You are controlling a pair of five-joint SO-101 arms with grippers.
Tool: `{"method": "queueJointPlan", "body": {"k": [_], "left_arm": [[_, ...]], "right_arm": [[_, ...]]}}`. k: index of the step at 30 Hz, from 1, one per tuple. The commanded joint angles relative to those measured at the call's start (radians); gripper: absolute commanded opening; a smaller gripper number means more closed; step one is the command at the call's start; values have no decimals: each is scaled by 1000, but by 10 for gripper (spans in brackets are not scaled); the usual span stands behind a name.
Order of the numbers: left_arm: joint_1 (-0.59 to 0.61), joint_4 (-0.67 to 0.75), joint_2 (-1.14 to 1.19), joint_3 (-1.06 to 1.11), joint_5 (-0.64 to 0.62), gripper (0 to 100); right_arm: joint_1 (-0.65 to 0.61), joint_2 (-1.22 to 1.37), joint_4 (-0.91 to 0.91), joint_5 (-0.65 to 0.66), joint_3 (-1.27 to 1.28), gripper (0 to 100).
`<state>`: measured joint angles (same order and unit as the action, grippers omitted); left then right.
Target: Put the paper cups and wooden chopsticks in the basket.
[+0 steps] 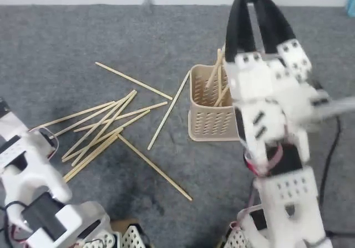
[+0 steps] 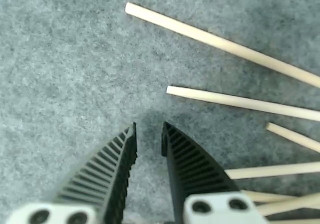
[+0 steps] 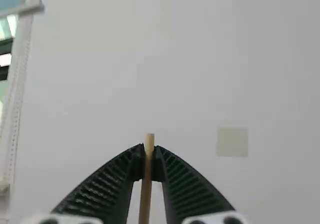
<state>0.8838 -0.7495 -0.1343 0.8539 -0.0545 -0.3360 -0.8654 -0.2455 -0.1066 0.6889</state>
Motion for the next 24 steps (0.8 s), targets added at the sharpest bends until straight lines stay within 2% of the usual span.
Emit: {"method": "queueJointPlan", "body": {"k": [1,11,19,24], "left_arm": [[-9,11,-15,-22,8,80],[-9,11,-14,-22,8,80],[-9,11,-14,-22,8,80],[-9,11,-14,-22,8,80]], "right_arm": [[24,42,-91,8,54,8],[-5,18,-173,8,416,9],[-79,-21,-166,14,546,12],[-82,-30,-88,8,494,140]]}}
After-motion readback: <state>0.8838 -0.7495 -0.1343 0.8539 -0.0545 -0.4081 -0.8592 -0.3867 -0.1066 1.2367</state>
